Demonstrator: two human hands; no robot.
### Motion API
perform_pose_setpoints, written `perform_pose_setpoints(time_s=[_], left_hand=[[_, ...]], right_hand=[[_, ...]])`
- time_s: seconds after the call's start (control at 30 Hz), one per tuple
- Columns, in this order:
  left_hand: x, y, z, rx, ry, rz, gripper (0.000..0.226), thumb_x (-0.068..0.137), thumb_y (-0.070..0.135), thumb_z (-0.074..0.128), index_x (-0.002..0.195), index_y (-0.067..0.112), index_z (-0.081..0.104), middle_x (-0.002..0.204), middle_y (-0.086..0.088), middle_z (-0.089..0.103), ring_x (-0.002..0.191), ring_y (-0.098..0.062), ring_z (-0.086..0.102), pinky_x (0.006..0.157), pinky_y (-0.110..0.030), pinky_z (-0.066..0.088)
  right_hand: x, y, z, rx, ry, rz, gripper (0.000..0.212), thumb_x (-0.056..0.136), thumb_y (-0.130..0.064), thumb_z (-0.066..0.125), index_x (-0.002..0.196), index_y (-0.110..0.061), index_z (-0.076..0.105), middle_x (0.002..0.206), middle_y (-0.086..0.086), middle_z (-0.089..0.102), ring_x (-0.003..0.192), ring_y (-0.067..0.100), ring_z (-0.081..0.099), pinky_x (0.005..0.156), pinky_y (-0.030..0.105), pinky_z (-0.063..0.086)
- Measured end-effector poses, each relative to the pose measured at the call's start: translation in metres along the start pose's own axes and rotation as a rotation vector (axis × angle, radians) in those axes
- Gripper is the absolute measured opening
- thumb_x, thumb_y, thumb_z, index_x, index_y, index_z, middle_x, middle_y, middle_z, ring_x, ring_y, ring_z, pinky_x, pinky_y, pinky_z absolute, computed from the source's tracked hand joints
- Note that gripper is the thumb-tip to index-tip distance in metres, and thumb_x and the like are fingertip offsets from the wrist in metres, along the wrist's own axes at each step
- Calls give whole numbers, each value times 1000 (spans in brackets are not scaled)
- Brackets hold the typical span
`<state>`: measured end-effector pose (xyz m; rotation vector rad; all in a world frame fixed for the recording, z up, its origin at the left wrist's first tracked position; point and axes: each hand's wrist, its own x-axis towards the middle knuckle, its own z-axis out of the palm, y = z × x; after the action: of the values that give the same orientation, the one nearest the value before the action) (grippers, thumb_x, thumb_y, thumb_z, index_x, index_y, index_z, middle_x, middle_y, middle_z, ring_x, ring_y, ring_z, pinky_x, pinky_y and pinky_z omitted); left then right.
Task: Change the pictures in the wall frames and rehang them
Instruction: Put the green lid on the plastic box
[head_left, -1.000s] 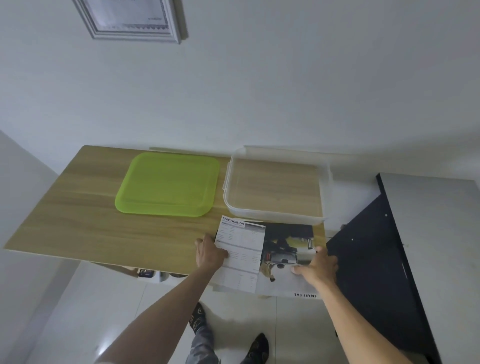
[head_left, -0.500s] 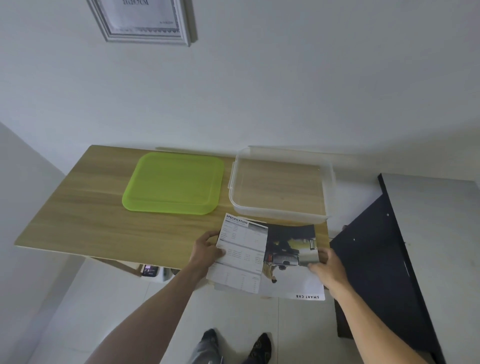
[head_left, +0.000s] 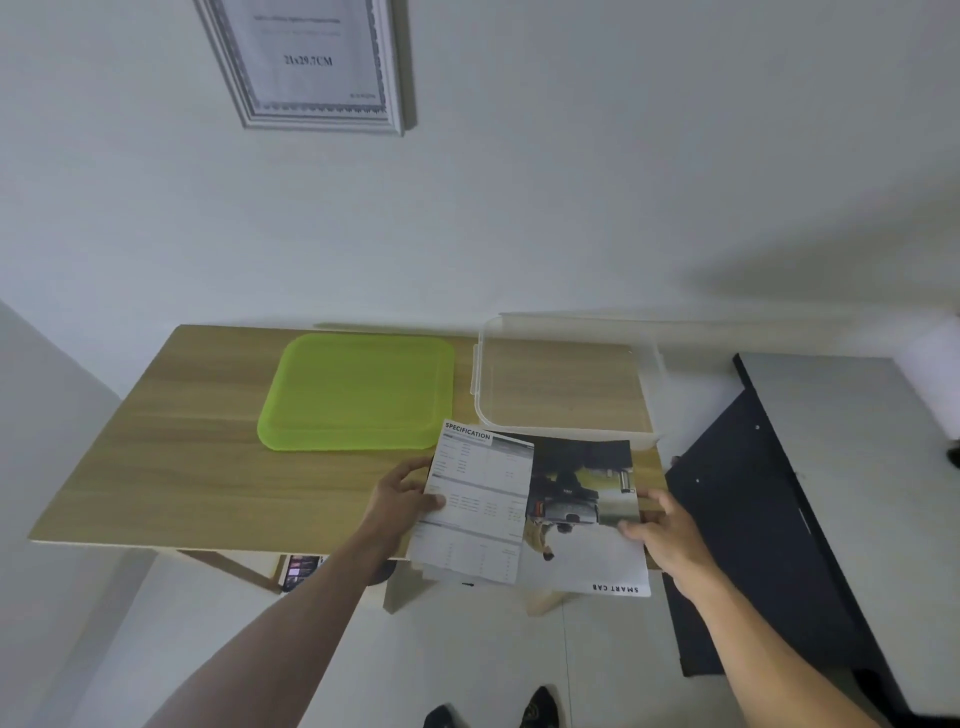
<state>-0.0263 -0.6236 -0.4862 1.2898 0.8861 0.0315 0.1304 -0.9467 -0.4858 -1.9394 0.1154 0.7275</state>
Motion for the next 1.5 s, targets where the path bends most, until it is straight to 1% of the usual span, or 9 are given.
perform_pose_setpoints(time_s=[0.27, 0.43, 0.57, 0.73, 0.87, 1.07, 1.33, 1.43, 1.5], left_hand=[[20, 52, -1, -24, -48, 95, 53, 73, -18, 67, 113, 18, 66, 79, -9, 71, 74, -29, 70, 71, -42, 58], [41, 94, 25, -31, -50, 166, 52, 74, -19, 63, 112, 16, 64, 79, -10, 68, 66, -23, 68, 58, -30, 54], [74, 124, 52, -21, -36, 211, 50, 74, -16, 64, 109, 20, 65, 84, -12, 68, 71, -25, 69, 62, -35, 55], [120, 141, 91, 21, 56, 206, 47, 74, -14, 62, 97, 27, 63, 86, -12, 63, 73, -29, 66, 70, -44, 56], [151, 137, 119, 119, 135, 199, 43, 76, -11, 60, 97, 27, 59, 87, -8, 59, 73, -26, 62, 64, -36, 52], [173, 116, 147, 398, 244, 201, 39, 79, -7, 50, 104, 23, 54, 86, 3, 63, 72, -19, 62, 66, -40, 54], [186, 103, 169, 1083, 241, 154, 62, 82, -7, 56, 138, 0, 30, 124, -18, 51, 102, -34, 60, 68, -33, 45], [185, 96, 178, 1381, 216, 222, 75, 82, 0, 62, 144, -6, 21, 143, -29, 32, 121, -37, 47, 92, -35, 47], [185, 91, 185, 1546, 188, 293, 83, 82, 3, 62, 149, -6, 13, 154, -35, 10, 137, -48, 27, 112, -46, 32]], right_hand=[[7, -41, 3, -29, 94, -130, 49, 81, -3, 76, 120, -24, 54, 108, 5, 67, 100, 25, 66, 81, 37, 57], [33, -78, -15, -63, 170, -207, 53, 82, -6, 75, 127, -25, 53, 111, 6, 65, 100, 22, 64, 74, 30, 52], [69, -111, -33, -94, 231, -249, 53, 84, -6, 74, 129, -23, 52, 105, 4, 63, 92, 16, 63, 64, 25, 47], [127, -134, -52, -270, 281, -279, 53, 84, -13, 75, 130, -19, 50, 98, 0, 62, 90, 22, 64, 78, 41, 56], [172, -137, -57, -465, 275, -311, 51, 88, -13, 71, 133, -13, 46, 99, 2, 64, 85, 21, 63, 68, 31, 50], [215, -124, -49, -902, 259, -414, 64, 86, -22, 74, 138, -12, 38, 103, 6, 69, 88, 26, 67, 73, 40, 55], [228, -120, -34, -1581, 228, -461, 59, 85, -31, 71, 135, -13, 48, 115, 7, 65, 106, 26, 56, 89, 34, 43], [236, -125, -30, -1574, 217, -519, 57, 84, -34, 72, 133, -16, 49, 124, 11, 55, 111, 28, 51, 93, 35, 42], [242, -127, -26, -1473, 119, -585, 59, 86, -40, 69, 138, -20, 47, 133, 10, 49, 120, 28, 47, 97, 35, 43]])
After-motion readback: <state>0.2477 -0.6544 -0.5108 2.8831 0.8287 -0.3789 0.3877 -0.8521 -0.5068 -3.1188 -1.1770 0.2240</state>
